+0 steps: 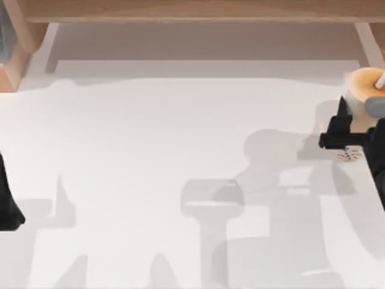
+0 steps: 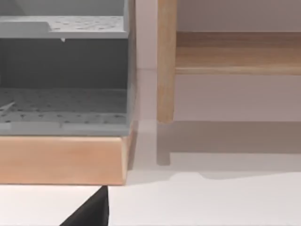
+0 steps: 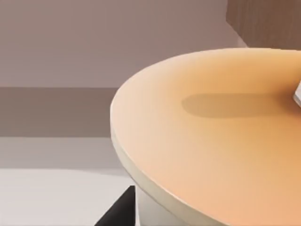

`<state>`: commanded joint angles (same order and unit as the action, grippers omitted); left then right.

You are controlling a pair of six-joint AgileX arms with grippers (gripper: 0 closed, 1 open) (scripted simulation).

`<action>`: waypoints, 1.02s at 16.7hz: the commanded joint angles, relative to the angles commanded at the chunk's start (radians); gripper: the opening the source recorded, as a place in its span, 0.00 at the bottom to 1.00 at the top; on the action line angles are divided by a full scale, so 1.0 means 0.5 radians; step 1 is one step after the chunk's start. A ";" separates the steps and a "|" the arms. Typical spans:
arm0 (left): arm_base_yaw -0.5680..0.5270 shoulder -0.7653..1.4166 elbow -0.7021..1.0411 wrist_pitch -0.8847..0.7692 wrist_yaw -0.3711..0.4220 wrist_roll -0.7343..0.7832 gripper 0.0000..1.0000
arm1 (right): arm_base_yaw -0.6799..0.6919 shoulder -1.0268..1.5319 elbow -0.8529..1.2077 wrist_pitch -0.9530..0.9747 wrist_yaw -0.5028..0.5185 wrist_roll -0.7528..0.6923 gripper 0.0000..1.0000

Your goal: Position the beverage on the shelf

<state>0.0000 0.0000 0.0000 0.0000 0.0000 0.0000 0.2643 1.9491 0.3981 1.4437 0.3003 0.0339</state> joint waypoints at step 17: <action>0.000 0.000 0.000 0.000 0.000 0.000 1.00 | 0.002 -0.085 -0.001 -0.086 -0.001 0.004 0.00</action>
<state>0.0000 0.0000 0.0000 0.0000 0.0000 0.0000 0.2653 1.9064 0.3978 1.4007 0.2996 0.0358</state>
